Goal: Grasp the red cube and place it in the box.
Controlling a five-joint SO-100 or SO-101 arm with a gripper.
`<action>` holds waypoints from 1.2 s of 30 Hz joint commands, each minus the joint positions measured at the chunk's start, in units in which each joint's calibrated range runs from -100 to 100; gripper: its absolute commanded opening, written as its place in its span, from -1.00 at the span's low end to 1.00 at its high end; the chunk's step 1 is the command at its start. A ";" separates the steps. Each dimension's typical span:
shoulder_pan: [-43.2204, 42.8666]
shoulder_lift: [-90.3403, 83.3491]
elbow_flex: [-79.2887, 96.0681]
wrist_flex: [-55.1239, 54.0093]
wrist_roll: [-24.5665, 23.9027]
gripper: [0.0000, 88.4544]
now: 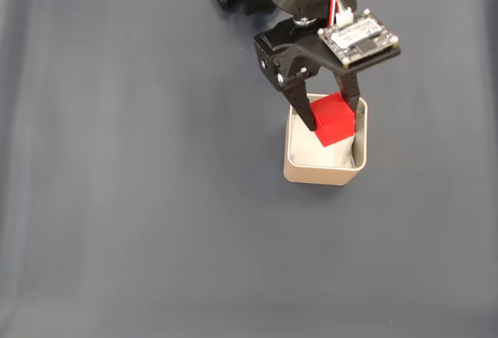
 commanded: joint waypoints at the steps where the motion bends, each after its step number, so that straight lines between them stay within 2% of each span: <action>1: 0.36 -0.58 -0.33 -1.90 0.39 -0.44; 7: 0.50 -0.58 -0.24 -3.70 0.15 -0.14; 12: 0.57 -0.58 -0.24 -4.52 -0.34 -0.03; 36: 0.93 -1.01 0.49 -5.67 -0.44 0.07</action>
